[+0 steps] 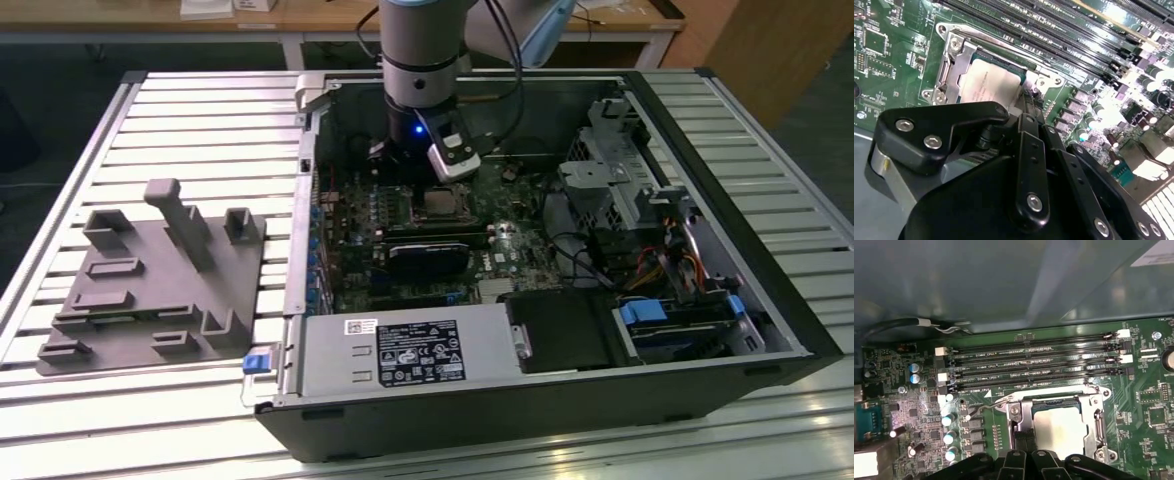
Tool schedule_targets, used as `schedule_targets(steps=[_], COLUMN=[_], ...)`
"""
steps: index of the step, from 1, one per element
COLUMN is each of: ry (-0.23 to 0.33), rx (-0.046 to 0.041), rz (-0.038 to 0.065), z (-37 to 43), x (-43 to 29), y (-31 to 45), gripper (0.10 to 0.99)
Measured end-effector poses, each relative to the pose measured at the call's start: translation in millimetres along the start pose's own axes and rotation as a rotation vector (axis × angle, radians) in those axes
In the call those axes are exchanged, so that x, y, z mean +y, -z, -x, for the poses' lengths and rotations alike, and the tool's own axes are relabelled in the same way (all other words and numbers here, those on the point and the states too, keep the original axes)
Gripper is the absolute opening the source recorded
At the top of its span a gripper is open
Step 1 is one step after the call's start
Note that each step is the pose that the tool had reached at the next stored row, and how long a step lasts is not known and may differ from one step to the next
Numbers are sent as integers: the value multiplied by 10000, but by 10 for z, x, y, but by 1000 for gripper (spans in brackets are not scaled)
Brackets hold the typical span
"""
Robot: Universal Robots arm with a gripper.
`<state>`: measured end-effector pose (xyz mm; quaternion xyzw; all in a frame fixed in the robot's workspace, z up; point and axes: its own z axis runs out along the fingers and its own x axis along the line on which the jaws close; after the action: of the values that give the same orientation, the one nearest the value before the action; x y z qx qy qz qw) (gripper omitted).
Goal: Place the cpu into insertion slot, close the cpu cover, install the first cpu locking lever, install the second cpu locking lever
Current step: 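Close the cpu cover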
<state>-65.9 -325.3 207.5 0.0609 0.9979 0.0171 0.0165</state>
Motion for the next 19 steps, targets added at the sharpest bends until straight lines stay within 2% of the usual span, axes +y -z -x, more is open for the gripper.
schedule_targets(steps=[7, 19], ry=[1, 0], rx=[2, 6], rz=[-1, -2], z=[17, 250], x=[3, 31], y=[18, 10], gripper=[106, 106])
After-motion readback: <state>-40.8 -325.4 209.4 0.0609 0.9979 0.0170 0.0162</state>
